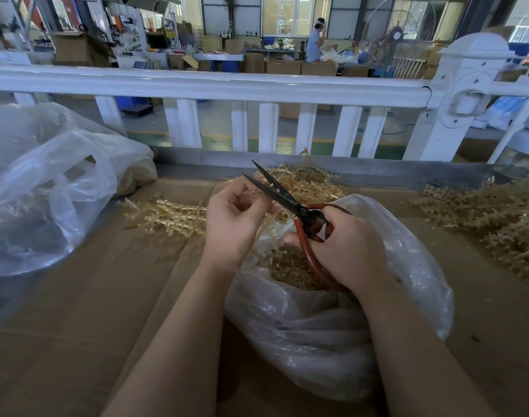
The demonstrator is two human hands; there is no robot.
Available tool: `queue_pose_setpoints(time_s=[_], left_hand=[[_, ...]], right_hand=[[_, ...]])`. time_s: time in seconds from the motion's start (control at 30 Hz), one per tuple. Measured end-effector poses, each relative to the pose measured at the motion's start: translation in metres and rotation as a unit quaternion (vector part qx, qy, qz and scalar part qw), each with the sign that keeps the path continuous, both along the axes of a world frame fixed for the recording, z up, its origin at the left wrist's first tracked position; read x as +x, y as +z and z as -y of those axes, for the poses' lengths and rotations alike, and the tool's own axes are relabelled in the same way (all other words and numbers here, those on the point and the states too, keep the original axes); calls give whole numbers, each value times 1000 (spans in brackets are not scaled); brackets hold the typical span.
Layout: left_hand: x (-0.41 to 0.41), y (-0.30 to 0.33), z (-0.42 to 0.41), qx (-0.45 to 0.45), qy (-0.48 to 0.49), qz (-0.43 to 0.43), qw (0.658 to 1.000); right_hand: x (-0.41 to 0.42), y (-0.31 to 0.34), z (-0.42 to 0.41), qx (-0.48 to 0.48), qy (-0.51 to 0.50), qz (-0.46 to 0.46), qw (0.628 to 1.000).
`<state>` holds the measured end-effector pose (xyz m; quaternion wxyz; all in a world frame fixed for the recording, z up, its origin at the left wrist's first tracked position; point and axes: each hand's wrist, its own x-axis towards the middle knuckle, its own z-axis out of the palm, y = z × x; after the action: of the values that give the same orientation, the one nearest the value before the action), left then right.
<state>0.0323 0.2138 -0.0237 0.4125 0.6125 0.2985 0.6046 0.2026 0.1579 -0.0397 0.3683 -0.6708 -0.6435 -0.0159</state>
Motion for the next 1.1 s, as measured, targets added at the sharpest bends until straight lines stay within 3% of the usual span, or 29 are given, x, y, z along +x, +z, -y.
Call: queue_pose_setpoints(time_s=[0.27, 0.63, 1.1], left_hand=[[-9, 2, -3, -52, -62, 49, 996], [-11, 3, -2, -36, -101, -14, 994], [-11, 2, -4, -46, -104, -4, 993]], right_hand=[[-1, 2, 1, 9, 12, 1, 1000], [-1, 1, 1, 12, -10, 48, 999], [-3, 1, 0, 35, 2, 41, 999]])
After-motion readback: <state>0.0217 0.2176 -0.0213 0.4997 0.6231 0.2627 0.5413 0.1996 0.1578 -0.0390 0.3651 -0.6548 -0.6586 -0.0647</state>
